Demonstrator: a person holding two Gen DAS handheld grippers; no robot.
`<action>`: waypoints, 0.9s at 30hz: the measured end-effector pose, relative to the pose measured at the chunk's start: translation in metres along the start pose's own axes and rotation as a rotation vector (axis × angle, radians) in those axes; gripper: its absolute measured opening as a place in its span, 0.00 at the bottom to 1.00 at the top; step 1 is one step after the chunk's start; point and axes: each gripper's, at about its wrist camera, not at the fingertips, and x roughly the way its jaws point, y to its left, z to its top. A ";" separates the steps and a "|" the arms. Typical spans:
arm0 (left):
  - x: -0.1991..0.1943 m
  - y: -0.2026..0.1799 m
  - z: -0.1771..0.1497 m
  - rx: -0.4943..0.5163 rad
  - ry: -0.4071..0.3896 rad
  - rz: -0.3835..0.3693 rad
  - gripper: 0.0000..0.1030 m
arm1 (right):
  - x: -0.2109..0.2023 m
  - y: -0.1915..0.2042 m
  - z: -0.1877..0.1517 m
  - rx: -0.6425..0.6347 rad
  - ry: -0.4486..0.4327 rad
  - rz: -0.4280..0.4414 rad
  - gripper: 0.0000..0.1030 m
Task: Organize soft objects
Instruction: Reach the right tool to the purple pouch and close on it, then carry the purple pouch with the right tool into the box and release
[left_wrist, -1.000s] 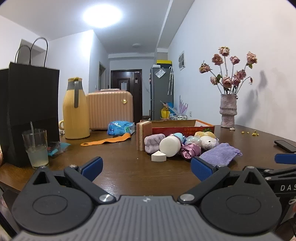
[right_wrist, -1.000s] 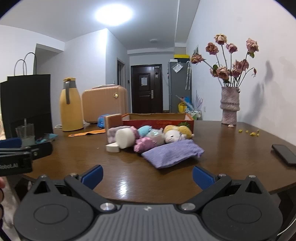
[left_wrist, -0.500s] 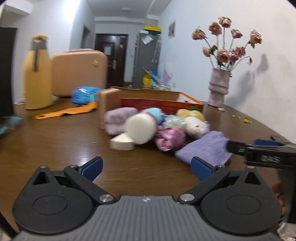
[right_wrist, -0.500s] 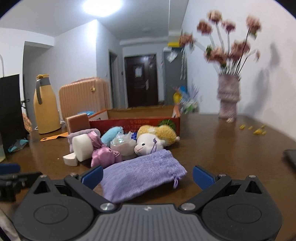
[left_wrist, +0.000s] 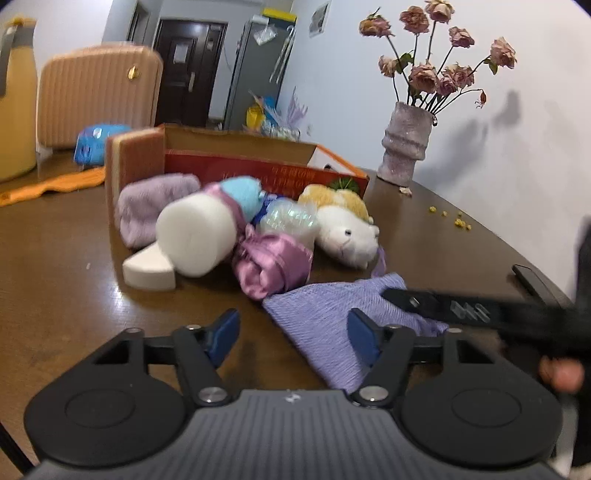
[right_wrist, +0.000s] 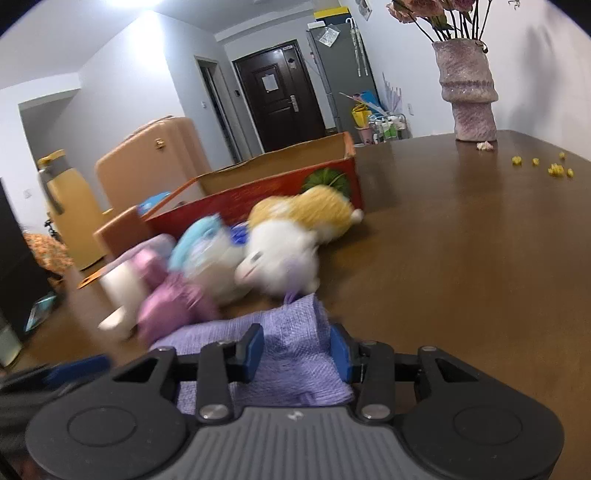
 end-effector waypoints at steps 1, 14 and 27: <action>-0.002 0.004 -0.001 -0.018 0.010 -0.004 0.64 | -0.011 0.007 -0.009 -0.012 -0.008 0.020 0.39; 0.003 0.004 0.001 -0.002 0.022 -0.049 0.26 | -0.015 0.028 -0.015 -0.095 -0.004 -0.043 0.55; -0.022 0.007 -0.016 0.033 -0.012 -0.104 0.07 | -0.020 0.049 -0.041 -0.213 -0.054 -0.073 0.07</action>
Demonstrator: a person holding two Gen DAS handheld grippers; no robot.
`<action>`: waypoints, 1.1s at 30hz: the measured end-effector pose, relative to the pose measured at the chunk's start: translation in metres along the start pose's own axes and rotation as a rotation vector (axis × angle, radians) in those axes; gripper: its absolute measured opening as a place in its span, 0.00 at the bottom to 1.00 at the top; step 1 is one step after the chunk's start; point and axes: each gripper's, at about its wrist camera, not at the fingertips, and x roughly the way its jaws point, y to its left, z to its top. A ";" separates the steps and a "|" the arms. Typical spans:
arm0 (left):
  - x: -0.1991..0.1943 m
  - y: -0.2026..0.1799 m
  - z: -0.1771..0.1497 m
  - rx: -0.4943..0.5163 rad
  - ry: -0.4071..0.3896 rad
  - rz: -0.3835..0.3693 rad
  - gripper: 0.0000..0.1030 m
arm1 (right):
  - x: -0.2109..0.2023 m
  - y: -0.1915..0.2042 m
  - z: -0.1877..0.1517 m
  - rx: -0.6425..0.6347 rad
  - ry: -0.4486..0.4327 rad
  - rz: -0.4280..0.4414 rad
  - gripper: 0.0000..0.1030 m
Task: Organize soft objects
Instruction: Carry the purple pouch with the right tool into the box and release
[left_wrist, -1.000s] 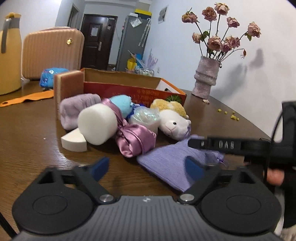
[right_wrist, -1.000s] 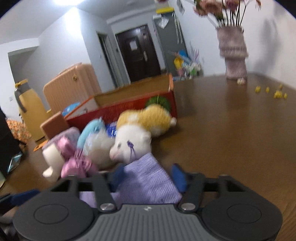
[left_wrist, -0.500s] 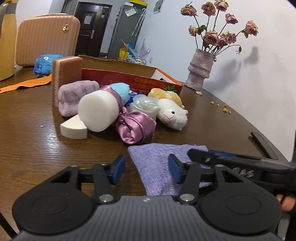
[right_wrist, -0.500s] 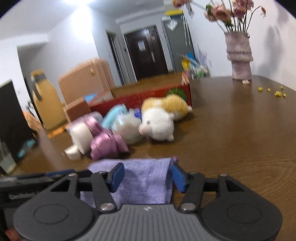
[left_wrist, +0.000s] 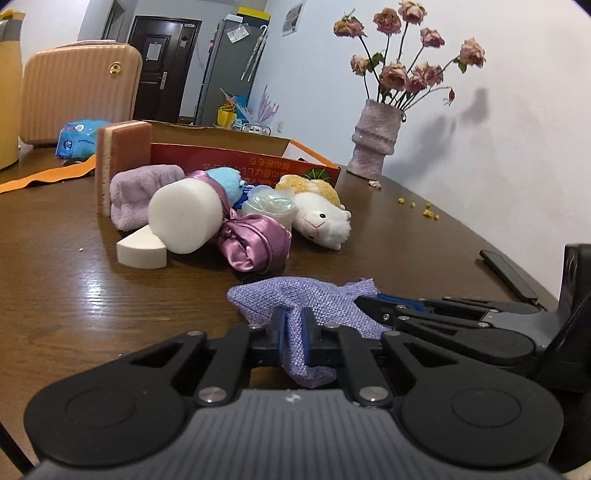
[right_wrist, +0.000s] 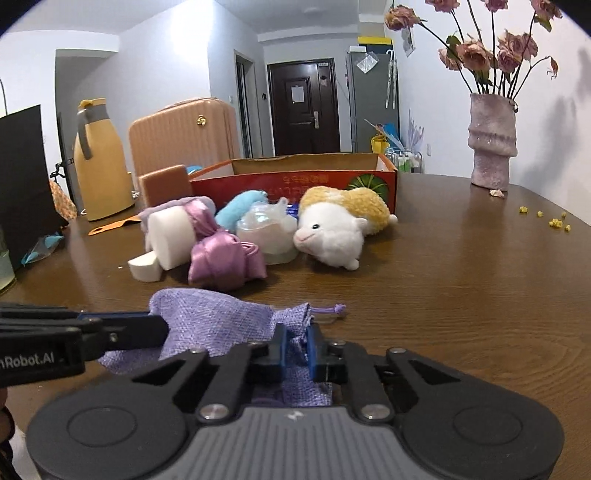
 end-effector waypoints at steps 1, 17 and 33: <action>-0.003 0.002 0.001 -0.006 -0.004 -0.007 0.07 | -0.002 0.001 0.000 0.009 -0.003 0.004 0.06; 0.077 0.088 0.240 -0.034 -0.120 0.019 0.06 | 0.102 -0.008 0.224 0.074 -0.105 0.205 0.05; 0.251 0.203 0.307 -0.100 0.182 0.253 0.37 | 0.378 0.000 0.291 0.239 0.228 0.130 0.17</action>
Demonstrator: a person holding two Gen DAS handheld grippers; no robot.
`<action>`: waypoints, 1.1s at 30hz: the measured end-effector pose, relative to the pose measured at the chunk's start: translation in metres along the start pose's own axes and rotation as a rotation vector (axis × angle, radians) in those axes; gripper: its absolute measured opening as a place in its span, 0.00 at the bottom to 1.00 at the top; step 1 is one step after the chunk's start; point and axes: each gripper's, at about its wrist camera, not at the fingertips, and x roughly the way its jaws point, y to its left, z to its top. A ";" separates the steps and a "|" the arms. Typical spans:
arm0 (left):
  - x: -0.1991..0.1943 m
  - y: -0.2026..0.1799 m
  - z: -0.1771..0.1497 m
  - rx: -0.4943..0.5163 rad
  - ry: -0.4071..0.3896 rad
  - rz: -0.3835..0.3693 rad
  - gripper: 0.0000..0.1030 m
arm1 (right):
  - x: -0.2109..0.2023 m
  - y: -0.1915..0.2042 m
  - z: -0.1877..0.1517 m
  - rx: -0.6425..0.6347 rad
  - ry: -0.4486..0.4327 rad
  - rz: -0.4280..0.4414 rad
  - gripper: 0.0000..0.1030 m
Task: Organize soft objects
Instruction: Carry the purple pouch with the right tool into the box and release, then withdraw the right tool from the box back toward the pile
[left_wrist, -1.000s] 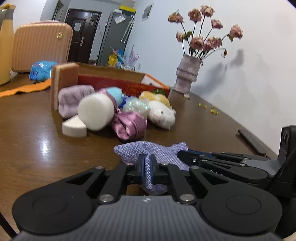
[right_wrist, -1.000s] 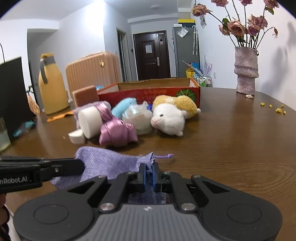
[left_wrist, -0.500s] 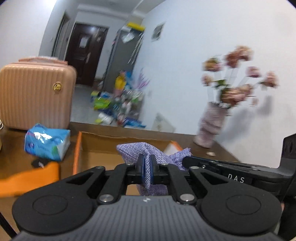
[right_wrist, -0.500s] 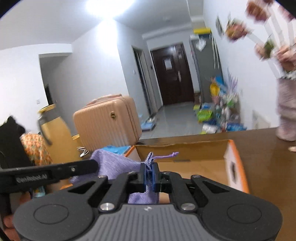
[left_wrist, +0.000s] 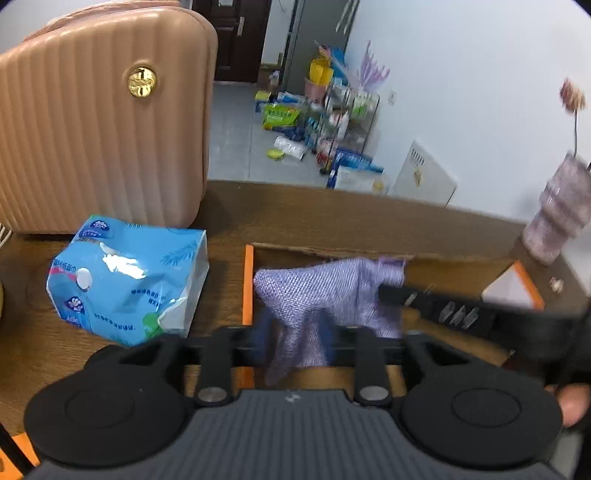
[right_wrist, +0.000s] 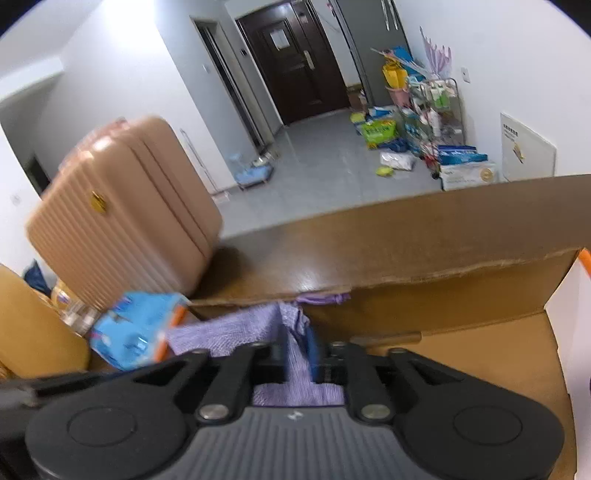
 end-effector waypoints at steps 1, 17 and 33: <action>-0.004 0.002 -0.001 0.006 -0.018 -0.004 0.38 | 0.003 0.000 -0.004 -0.007 0.014 -0.002 0.19; -0.172 -0.017 -0.034 0.104 -0.218 0.090 0.84 | -0.188 -0.011 -0.017 -0.172 -0.177 -0.073 0.53; -0.309 -0.035 -0.180 0.134 -0.430 0.148 0.95 | -0.363 -0.020 -0.165 -0.274 -0.437 -0.157 0.81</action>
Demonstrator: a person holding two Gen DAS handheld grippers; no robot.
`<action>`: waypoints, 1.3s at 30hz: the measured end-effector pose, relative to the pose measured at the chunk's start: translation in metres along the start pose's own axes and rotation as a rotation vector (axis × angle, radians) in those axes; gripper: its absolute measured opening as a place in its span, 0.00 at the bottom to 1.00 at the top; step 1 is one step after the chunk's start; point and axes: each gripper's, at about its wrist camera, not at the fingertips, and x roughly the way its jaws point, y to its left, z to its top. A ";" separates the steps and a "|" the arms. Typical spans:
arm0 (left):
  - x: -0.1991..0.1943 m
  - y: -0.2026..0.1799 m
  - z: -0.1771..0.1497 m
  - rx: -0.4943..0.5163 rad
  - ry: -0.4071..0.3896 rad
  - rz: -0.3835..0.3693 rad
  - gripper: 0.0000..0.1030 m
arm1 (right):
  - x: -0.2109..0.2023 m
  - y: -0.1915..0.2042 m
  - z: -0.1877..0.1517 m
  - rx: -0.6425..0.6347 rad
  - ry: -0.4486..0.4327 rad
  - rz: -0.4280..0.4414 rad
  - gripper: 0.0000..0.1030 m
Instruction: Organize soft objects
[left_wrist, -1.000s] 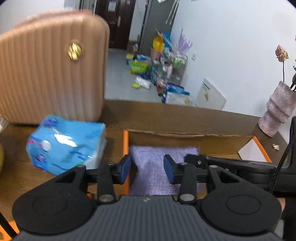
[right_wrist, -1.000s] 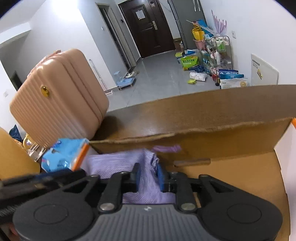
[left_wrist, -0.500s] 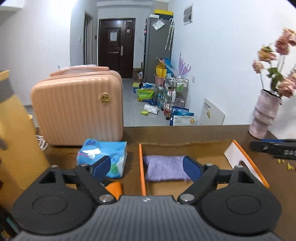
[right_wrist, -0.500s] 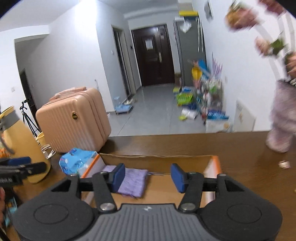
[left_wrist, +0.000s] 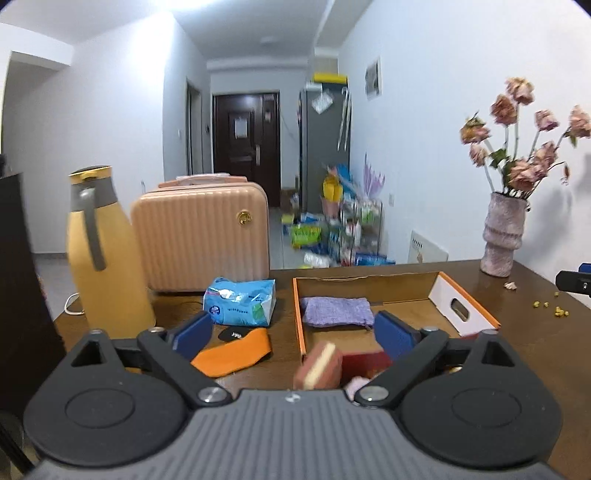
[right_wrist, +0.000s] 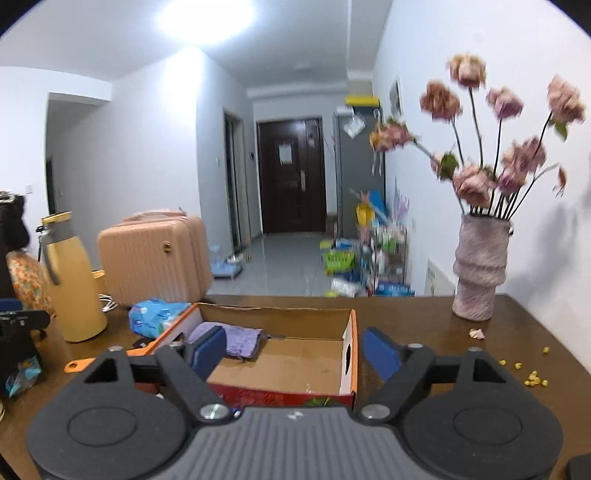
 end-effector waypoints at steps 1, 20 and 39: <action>-0.009 -0.001 -0.012 -0.007 -0.003 0.000 0.95 | -0.012 0.007 -0.009 -0.015 -0.017 0.000 0.82; -0.141 -0.028 -0.177 0.016 -0.006 -0.047 0.97 | -0.170 0.100 -0.208 -0.030 0.006 0.088 0.94; -0.089 -0.018 -0.182 0.005 0.089 -0.029 0.97 | -0.129 0.091 -0.211 0.081 0.031 0.034 0.93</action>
